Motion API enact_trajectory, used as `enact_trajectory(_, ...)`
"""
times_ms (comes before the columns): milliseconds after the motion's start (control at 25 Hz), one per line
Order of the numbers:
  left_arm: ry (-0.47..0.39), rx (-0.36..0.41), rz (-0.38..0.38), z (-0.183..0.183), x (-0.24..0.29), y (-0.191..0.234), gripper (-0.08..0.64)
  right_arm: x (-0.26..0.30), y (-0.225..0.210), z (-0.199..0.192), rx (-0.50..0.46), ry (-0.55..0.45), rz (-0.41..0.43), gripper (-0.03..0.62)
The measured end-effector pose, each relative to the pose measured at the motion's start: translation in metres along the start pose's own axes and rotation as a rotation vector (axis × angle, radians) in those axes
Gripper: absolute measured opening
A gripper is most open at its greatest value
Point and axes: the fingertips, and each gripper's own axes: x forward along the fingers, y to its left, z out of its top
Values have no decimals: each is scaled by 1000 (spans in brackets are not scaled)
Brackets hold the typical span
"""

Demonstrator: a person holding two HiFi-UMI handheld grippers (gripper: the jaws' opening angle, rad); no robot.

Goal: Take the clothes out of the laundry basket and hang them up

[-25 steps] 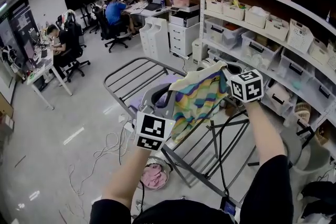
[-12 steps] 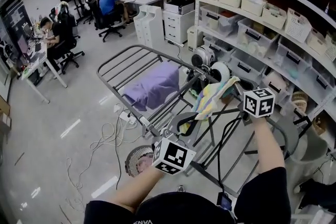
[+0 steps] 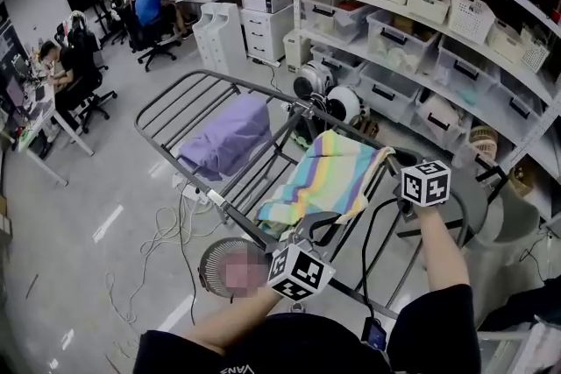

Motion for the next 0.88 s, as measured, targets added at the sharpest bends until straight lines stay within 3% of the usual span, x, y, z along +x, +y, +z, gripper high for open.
enact_trajectory(240, 177, -17, -91, -51, 17, -33, 18, 1, -3, -60, -22, 118, -19, 18)
enact_trajectory(440, 297, -44, -94, -81, 22, -37, 20, 9, 2, -88, -98, 219, -51, 23)
enact_trajectory(680, 377, -79, -114, -99, 26, -39, 20, 18, 6, -102, -162, 315, -72, 37)
enact_trajectory(880, 425, -111, -160, -111, 21, -45, 35, 15, 5, -110, -160, 363, -73, 112)
